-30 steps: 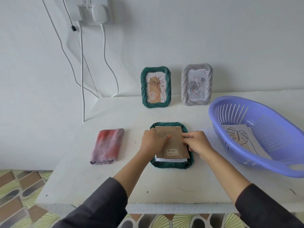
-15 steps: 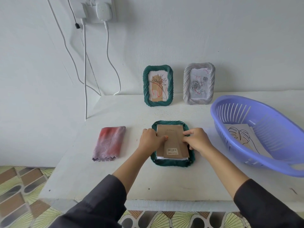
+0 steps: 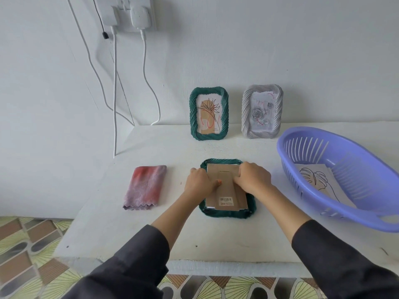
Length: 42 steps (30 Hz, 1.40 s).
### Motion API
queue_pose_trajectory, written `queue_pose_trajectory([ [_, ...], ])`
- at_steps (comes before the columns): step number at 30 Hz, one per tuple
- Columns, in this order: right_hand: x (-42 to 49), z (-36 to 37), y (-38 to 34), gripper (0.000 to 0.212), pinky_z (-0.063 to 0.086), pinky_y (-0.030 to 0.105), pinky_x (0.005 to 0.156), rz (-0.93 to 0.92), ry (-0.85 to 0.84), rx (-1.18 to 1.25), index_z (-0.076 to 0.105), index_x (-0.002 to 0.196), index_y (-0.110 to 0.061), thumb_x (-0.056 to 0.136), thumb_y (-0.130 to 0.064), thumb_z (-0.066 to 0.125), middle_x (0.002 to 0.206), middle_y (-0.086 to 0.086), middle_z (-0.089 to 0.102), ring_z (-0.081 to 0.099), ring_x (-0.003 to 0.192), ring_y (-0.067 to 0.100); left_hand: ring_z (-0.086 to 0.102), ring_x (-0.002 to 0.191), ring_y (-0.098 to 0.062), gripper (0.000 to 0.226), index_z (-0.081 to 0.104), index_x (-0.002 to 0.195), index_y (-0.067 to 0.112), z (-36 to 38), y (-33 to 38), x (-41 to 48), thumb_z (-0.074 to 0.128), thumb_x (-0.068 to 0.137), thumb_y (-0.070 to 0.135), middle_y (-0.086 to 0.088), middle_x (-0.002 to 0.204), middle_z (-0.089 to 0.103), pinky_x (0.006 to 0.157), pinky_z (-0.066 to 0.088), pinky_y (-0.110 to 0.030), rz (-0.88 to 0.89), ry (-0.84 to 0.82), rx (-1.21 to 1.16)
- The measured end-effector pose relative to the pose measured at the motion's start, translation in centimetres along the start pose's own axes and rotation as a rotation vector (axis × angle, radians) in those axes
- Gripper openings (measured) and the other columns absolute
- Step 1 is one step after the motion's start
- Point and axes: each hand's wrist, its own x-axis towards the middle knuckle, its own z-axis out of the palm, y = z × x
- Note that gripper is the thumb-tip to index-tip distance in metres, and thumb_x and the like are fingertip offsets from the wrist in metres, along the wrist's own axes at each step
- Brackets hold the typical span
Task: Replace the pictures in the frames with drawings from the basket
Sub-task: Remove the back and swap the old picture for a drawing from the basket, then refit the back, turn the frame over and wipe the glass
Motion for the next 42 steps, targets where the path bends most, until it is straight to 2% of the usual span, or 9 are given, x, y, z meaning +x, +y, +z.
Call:
queue_pose_trajectory([
  [9, 0.0, 0.3, -0.1, 0.029, 0.04, 0.03, 0.073, -0.043, 0.05, -0.13, 0.059, 0.107, -0.01, 0.094, -0.031, 0.043, 0.11, 0.01, 0.062, 0.059, 0.1, 0.031, 0.061, 0.096, -0.03, 0.049, 0.063, 0.097, -0.002, -0.3, 0.4, -0.5, 0.06, 0.083, 0.045, -0.018, 0.107, 0.06, 0.07, 0.044, -0.033, -0.028, 0.004, -0.019],
  [14, -0.6, -0.2, 1.3, 0.027, 0.038, 0.028, 0.066, -0.013, 0.116, 0.002, 0.063, 0.094, -0.01, 0.093, -0.031, 0.046, 0.096, 0.007, 0.066, 0.06, 0.087, 0.03, 0.05, 0.085, -0.03, 0.039, 0.051, 0.057, 0.011, -1.0, -0.1, -1.3, 0.053, 0.091, 0.03, -0.008, 0.072, 0.049, 0.066, 0.035, -0.029, -0.026, 0.035, -0.129],
  [18, -2.1, -0.2, 2.8, 0.02, 0.042, 0.027, 0.068, 0.04, 0.003, 0.179, 0.069, 0.093, -0.012, 0.084, -0.028, 0.06, 0.092, 0.006, 0.067, 0.062, 0.087, 0.027, 0.055, 0.11, -0.027, 0.025, 0.068, 0.107, 0.004, -1.7, -1.3, -2.2, 0.059, 0.088, 0.018, -0.012, 0.115, 0.064, 0.088, 0.043, -0.03, -0.005, 0.103, -0.159],
  [23, -3.6, 1.0, 4.3, 0.017, 0.04, 0.027, 0.068, 0.027, -0.053, 0.29, 0.068, 0.091, -0.017, 0.078, -0.029, 0.069, 0.078, -0.004, 0.056, 0.055, 0.081, 0.02, 0.056, 0.077, -0.024, 0.025, 0.068, 0.103, 0.002, -1.9, -2.1, -3.5, 0.07, 0.079, 0.009, -0.014, 0.091, 0.063, 0.074, 0.051, -0.032, -0.053, -0.03, -0.256],
  [26, -4.2, 1.8, 4.6, 0.013, 0.039, 0.027, 0.064, -0.016, -0.013, 0.364, 0.07, 0.087, -0.014, 0.081, -0.024, 0.067, 0.068, -0.009, 0.053, 0.054, 0.077, 0.018, 0.056, 0.076, -0.024, 0.023, 0.068, 0.102, 0.002, -1.8, -2.3, -4.2, 0.069, 0.079, 0.008, -0.008, 0.085, 0.06, 0.078, 0.054, -0.036, -0.044, -0.051, -0.247],
  [32, -4.5, 2.3, 4.6, 0.013, 0.04, 0.027, 0.069, -0.028, 0.027, 0.389, 0.071, 0.088, -0.014, 0.084, -0.024, 0.063, 0.084, -0.001, 0.06, 0.058, 0.085, 0.021, 0.05, 0.074, -0.02, 0.017, 0.072, 0.097, 0.001, -1.6, -2.1, -5.3, 0.063, 0.085, 0.009, -0.008, 0.079, 0.059, 0.066, 0.041, -0.025, -0.014, -0.04, -0.276],
  [35, -4.1, 2.3, 4.5, 0.022, 0.042, 0.029, 0.073, -0.031, 0.043, 0.385, 0.069, 0.097, -0.013, 0.084, -0.03, 0.063, 0.087, -0.004, 0.056, 0.058, 0.092, 0.022, 0.048, 0.073, -0.021, 0.006, 0.071, 0.084, 0.009, -1.5, -2.1, -5.4, 0.065, 0.084, 0.012, -0.008, 0.078, 0.056, 0.067, 0.04, -0.027, -0.013, -0.048, -0.286],
  [39, -3.6, 2.9, 4.6, 0.035, 0.035, 0.027, 0.064, -0.053, 0.025, 0.351, 0.063, 0.112, -0.013, 0.083, -0.032, 0.065, 0.076, -0.01, 0.045, 0.047, 0.083, 0.015, 0.054, 0.08, -0.018, 0.019, 0.072, 0.098, 0.004, -1.4, -2.1, -5.5, 0.069, 0.081, 0.011, -0.005, 0.086, 0.062, 0.072, 0.044, -0.027, -0.019, -0.045, -0.292],
  [42, -3.2, 2.7, 4.5, 0.038, 0.043, 0.032, 0.079, -0.025, 0.053, 0.351, 0.061, 0.117, -0.015, 0.084, -0.034, 0.063, 0.103, 0.004, 0.058, 0.055, 0.098, 0.022, 0.054, 0.082, -0.016, 0.022, 0.071, 0.101, 0.003, -1.5, -2.2, -5.5, 0.069, 0.08, 0.011, -0.003, 0.088, 0.061, 0.064, 0.041, -0.021, -0.017, -0.055, -0.296],
])
